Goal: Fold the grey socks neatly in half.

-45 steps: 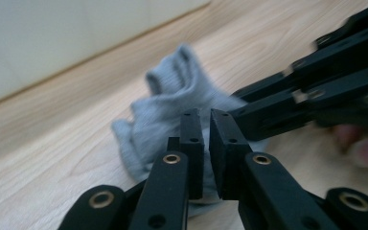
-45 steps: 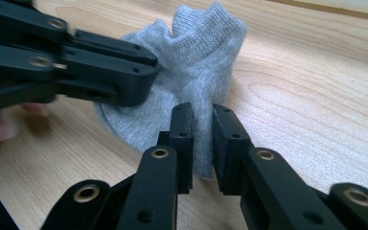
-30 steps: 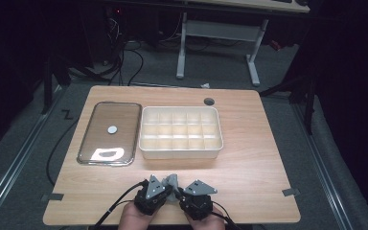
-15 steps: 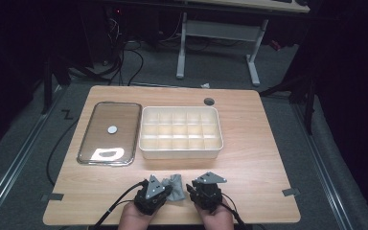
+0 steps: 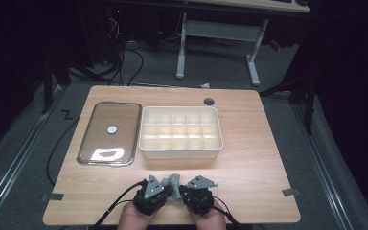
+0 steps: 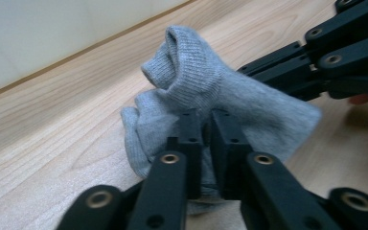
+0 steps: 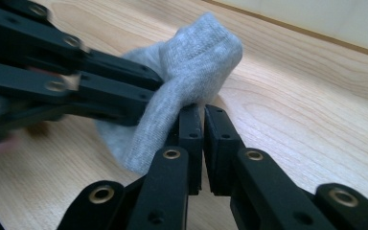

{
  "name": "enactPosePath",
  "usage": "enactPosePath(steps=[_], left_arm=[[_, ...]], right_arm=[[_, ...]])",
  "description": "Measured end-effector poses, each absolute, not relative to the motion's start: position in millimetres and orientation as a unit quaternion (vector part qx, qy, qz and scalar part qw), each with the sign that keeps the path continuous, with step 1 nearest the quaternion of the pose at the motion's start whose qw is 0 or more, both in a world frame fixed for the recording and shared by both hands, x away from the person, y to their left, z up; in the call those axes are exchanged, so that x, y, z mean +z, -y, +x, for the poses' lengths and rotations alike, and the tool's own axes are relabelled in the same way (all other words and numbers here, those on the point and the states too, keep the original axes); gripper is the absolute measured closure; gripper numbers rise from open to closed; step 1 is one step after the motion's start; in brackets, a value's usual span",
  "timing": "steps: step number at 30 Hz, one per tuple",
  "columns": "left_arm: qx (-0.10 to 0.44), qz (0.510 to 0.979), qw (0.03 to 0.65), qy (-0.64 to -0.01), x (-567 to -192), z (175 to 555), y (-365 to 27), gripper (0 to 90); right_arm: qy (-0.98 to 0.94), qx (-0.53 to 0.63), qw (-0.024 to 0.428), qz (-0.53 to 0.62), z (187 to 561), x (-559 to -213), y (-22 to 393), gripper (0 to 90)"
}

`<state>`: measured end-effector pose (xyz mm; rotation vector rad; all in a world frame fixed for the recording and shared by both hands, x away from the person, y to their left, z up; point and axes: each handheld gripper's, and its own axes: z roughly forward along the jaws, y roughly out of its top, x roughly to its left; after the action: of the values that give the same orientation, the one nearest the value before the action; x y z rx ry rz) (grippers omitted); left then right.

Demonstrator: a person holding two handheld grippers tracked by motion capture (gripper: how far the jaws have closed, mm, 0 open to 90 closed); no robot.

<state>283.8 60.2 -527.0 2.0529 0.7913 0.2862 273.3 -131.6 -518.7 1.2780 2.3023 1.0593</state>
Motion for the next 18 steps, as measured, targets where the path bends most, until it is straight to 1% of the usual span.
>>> enactPosePath(steps=[4,8,18], left_arm=[[0.128,0.819,0.459,-0.321,-516.4,279.5,-70.6,80.8],[0.124,0.826,0.437,-0.333,-527.7,283.5,-71.9,82.3],[0.132,0.828,0.435,-0.328,-531.7,283.2,-68.2,85.6]], right_arm=[[-0.800,0.364,0.149,0.454,273.7,-520.3,135.2,86.9],[-0.802,0.362,0.148,0.452,274.2,-523.3,135.3,86.8],[-0.802,0.373,0.139,0.445,270.5,-519.1,129.6,86.8]])
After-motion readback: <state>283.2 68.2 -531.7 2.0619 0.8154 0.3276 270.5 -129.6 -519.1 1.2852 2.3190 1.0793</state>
